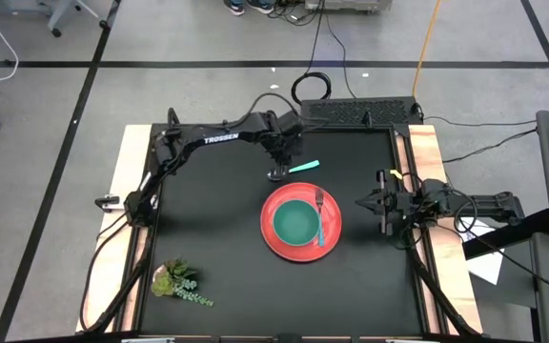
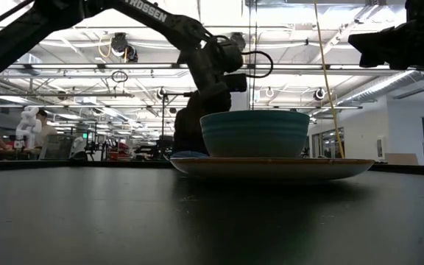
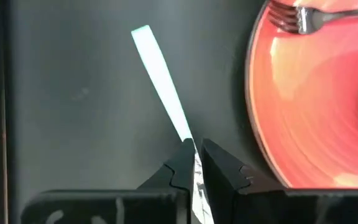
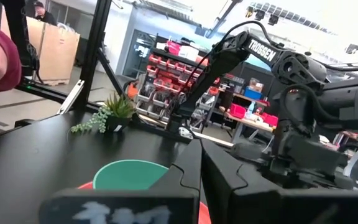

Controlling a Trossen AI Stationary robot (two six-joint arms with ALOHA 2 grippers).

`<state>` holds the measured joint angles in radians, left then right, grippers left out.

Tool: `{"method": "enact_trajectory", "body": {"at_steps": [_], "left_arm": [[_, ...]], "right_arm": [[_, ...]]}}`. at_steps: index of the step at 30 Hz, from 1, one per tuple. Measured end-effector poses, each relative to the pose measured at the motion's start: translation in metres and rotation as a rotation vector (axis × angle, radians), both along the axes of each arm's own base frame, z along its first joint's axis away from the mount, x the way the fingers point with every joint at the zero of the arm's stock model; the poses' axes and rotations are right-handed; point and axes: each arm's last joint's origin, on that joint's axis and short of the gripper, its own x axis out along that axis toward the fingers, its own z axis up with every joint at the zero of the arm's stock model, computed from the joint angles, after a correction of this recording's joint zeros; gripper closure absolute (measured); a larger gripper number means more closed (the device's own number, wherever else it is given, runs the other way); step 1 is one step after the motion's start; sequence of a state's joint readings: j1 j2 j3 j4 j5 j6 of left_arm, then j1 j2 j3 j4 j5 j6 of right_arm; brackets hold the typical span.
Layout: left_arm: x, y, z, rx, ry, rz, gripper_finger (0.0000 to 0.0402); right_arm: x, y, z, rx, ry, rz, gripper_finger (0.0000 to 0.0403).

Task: Set table place
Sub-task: Put the blue spoon into the green bowl

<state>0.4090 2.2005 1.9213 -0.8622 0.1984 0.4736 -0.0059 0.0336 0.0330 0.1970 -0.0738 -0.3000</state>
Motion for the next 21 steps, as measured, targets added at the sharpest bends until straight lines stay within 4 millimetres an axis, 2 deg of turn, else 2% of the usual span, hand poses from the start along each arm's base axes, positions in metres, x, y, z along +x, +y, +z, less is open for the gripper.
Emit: {"method": "enact_trajectory", "body": {"at_steps": [21], "left_arm": [[-0.0010, -0.0025, -0.0017, -0.003, 0.023, -0.018, 0.0367]], "right_arm": [[0.0002, 0.0000, 0.0004, 0.025, -0.002, 0.005, 0.0403]]}}
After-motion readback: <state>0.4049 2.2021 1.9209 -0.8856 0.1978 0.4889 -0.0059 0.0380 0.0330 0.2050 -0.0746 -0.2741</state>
